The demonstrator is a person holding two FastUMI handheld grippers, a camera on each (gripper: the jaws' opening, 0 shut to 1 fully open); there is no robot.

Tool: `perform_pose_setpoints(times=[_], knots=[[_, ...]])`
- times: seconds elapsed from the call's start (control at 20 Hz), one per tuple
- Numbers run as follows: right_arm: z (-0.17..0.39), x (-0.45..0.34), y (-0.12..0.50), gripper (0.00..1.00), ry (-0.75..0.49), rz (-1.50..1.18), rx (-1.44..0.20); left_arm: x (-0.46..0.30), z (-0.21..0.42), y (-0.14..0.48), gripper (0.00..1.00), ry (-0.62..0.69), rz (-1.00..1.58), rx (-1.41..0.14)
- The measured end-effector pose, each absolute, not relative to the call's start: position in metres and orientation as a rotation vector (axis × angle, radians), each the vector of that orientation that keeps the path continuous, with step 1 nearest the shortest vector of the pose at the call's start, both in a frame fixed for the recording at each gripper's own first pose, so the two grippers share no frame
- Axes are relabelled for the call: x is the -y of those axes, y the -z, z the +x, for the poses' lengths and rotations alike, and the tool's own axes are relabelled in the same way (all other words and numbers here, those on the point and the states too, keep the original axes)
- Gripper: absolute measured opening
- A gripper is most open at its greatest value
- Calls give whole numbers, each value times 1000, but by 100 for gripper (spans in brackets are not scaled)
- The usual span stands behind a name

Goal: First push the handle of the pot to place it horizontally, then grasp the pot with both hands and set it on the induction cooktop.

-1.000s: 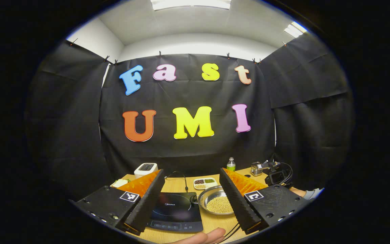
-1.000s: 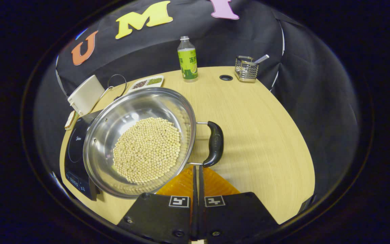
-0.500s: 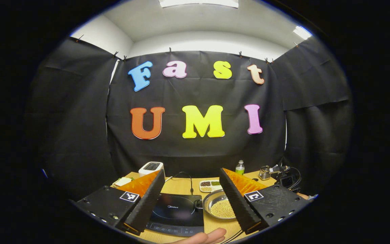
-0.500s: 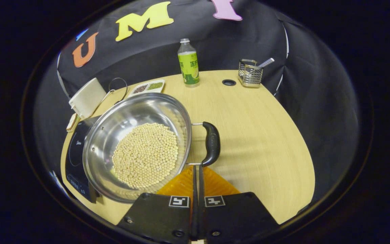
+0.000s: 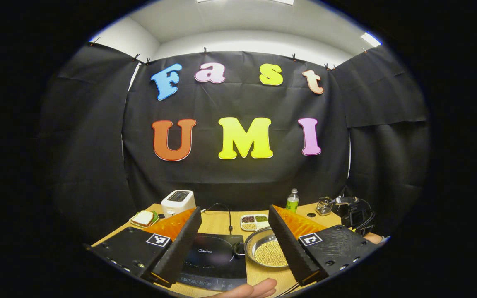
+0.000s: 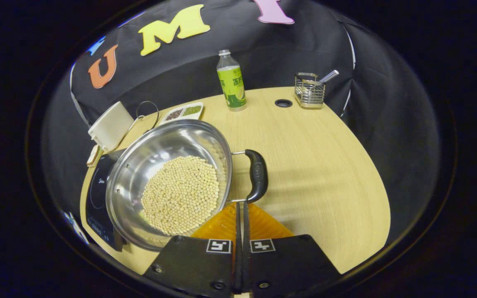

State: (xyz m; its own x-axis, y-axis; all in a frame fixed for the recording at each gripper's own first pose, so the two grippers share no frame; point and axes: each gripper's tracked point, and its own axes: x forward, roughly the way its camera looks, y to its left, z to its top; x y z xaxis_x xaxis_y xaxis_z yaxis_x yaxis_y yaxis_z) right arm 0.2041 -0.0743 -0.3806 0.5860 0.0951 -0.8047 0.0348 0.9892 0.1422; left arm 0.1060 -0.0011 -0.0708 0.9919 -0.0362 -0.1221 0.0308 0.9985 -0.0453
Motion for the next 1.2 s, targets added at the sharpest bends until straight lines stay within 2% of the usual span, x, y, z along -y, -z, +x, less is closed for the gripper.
perform_pose_setpoints(times=[0.1, 0.35, 0.4, 0.7, 0.75, 0.85, 0.95, 1.0, 1.05, 1.2], knots=[[204, 76, 379, 1, -44, 153, -931, 4, 115, 86, 96, 39, -44, -147], [205, 86, 358, 4, -39, 137, -827, 4, 129, 124, 97, 45, -64, -202], [204, 89, 352, 1, -36, 127, -802, 5, 131, 133, 97, 49, -76, -217], [196, 91, 315, 6, -33, 96, -667, 8, 156, 177, 95, 68, -137, -299], [196, 91, 311, 15, -25, 103, -647, 10, 160, 183, 95, 74, -138, -313], [198, 83, 301, 63, -44, 111, -602, 11, 168, 198, 95, 74, -130, -339], [203, 81, 301, 84, -44, 118, -585, 12, 176, 214, 95, 71, -125, -379], [205, 83, 303, 90, -35, 111, -587, 14, 178, 225, 95, 72, -128, -410], [208, 81, 304, 100, -39, 104, -590, 17, 179, 235, 95, 73, -135, -442], [214, 83, 311, 97, -27, 91, -608, 20, 191, 260, 95, 76, -143, -512]])
